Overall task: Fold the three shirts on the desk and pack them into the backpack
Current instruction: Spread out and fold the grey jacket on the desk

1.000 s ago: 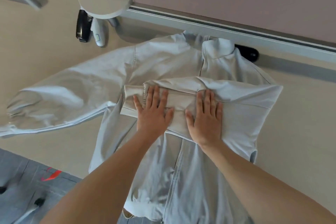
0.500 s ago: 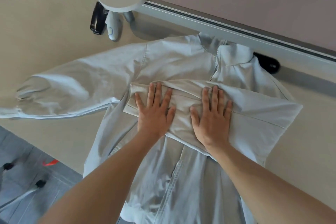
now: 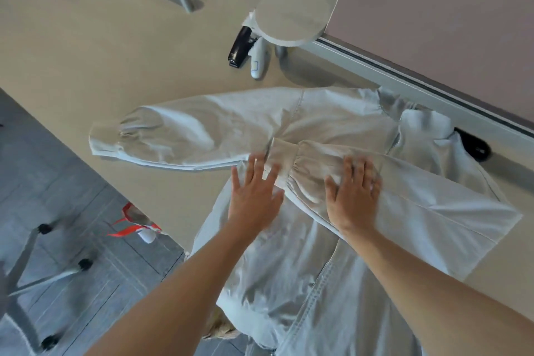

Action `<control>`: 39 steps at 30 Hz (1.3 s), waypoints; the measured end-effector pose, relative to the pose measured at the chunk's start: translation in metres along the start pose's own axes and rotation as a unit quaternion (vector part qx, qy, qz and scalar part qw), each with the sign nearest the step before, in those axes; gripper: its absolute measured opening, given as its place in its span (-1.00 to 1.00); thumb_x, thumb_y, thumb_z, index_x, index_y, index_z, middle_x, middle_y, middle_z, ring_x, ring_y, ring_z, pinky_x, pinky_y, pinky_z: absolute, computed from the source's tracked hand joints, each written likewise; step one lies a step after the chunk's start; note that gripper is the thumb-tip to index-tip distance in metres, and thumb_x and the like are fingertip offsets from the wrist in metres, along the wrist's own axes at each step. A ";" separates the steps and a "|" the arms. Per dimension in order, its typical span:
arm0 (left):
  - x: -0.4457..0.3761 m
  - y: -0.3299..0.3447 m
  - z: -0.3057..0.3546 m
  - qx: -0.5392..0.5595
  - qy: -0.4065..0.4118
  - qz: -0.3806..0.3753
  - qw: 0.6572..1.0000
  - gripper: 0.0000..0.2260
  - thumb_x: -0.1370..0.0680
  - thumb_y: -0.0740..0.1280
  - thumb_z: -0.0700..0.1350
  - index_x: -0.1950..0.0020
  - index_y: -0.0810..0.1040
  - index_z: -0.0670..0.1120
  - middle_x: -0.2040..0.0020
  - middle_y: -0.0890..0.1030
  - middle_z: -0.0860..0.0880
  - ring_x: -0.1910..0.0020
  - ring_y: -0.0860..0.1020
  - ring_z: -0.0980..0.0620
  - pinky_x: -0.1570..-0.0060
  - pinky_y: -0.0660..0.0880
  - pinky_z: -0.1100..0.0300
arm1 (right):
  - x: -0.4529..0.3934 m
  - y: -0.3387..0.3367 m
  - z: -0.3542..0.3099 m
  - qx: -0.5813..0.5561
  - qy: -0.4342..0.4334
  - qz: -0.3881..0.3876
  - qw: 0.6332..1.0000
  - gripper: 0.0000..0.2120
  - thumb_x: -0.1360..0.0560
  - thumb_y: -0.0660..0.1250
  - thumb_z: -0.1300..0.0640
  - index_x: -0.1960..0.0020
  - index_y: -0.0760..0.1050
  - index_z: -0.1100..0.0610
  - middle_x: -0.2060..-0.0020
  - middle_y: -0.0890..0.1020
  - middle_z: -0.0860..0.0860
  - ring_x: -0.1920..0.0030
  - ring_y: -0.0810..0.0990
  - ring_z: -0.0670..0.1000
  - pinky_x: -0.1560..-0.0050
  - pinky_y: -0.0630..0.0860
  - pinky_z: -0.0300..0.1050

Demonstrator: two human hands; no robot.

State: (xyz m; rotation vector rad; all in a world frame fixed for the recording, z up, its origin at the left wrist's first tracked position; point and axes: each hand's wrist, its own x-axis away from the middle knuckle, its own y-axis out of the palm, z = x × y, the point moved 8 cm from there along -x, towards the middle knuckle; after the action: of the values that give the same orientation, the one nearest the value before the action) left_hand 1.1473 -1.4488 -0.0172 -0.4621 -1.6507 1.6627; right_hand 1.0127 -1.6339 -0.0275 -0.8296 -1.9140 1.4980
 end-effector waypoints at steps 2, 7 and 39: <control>0.012 -0.007 -0.040 0.004 -0.025 -0.016 1.000 -0.37 -0.69 0.09 0.20 -0.71 -0.03 0.07 -0.71 -0.10 -0.14 -0.68 -0.19 -0.13 -0.59 -0.11 -0.32 | 0.001 -0.003 -0.051 -0.016 -0.048 0.004 0.999 -0.35 -0.65 0.05 -0.17 -0.62 0.28 0.19 -0.59 0.32 0.23 -0.61 0.25 0.23 -0.52 0.23 0.32; 0.038 -0.031 -0.158 0.015 -0.109 -0.036 0.993 -0.36 -0.69 0.09 0.19 -0.71 -0.06 0.05 -0.70 -0.13 -0.14 -0.68 -0.19 -0.13 -0.60 -0.10 -0.29 | 0.001 0.002 -0.183 -0.051 -0.124 -0.020 0.991 -0.30 -0.68 -0.12 -0.23 -0.65 0.23 0.16 -0.62 0.28 0.21 -0.64 0.18 0.21 -0.60 0.09 0.28; -0.031 -0.031 -0.436 0.192 -0.295 0.035 0.935 -0.35 -0.64 0.24 0.22 -0.68 0.09 0.14 -0.65 0.07 -0.21 -0.66 -0.06 -0.17 -0.56 0.00 -0.34 | -0.012 0.103 -0.332 0.050 -0.167 0.030 0.984 -0.33 -0.68 0.03 -0.18 -0.70 0.10 0.12 -0.68 0.09 0.18 -0.68 0.04 0.17 -0.63 0.00 0.29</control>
State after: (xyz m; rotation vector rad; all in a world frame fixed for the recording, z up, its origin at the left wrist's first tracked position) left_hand 1.4839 -1.1688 -0.0420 0.2015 -1.6497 2.2622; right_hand 1.2834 -1.4170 -0.0570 -0.6267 -2.0408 1.8494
